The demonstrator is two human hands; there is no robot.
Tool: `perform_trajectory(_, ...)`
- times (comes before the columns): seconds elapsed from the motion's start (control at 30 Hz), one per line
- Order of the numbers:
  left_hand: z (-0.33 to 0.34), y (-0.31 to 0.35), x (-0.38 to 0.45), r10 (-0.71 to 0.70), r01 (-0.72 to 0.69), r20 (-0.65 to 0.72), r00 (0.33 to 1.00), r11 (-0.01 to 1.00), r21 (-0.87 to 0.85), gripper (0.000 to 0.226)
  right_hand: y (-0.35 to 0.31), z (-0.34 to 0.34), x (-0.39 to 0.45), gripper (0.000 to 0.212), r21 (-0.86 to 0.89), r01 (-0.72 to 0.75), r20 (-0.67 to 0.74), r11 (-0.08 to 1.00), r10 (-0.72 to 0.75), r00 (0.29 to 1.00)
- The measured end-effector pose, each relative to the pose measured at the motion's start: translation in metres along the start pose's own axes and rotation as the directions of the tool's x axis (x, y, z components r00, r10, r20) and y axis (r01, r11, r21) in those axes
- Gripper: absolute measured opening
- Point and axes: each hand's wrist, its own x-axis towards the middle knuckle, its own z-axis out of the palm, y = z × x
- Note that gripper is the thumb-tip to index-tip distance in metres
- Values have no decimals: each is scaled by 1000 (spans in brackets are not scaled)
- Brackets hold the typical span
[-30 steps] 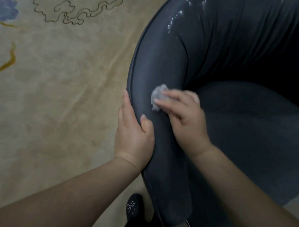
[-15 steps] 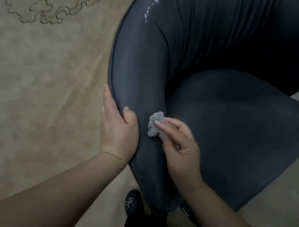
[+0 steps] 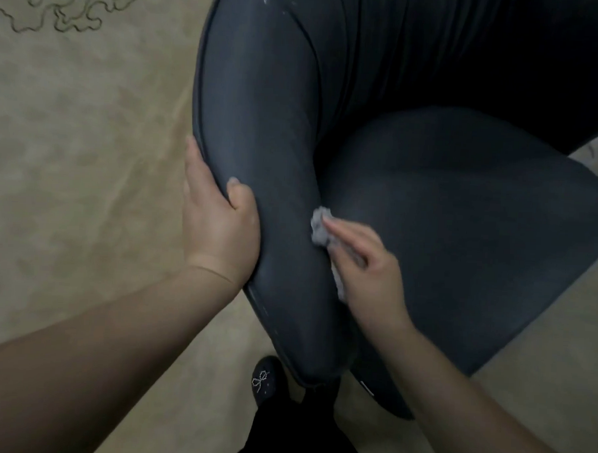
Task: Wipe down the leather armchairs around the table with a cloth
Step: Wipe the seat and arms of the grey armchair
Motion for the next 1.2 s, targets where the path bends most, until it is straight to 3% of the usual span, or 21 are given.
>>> perform_trajectory(0.13, -1, 3, -1, -24, 24, 9, 1000, 1000, -3, 67, -4, 0, -30, 30, 20, -38, -12, 999, 38, 999)
perform_trajectory(0.3, -4, 5, -2, -19, 19, 35, 999, 1000, 1, 73, -29, 33, 40, 28, -97, 135, -21, 986, -138, 990)
perform_trajectory(0.47, -3, 2, 1, -18, 18, 47, 999, 1000, -3, 67, -30, 34, 43, 32, -8, 29, -110, 1000, -30, 994)
perform_trajectory(0.63, -5, 0, 10, 6, -5, 85, 996, 1000, -15, 70, -24, 34, 21, 30, -68, 103, -47, 992, -107, 993)
perform_trajectory(0.73, -6, 6, 42, 40, -37, 128, 991, 999, -21, 70, -38, 54, 68, 32, -161, 154, -98, 975, -171, 980)
perform_trajectory(0.9, -7, 20, 116, 96, -103, 239, 966, 995, 15, 75, -55, 72, 117, 32, -126, 104, -222, 987, -130, 966)
perform_trajectory(1.2, 11, 55, 226, 225, -205, 480, 848, 974, -94, 83, -66, 75, 154, 35, -84, 32, -326, 996, -57, 944)
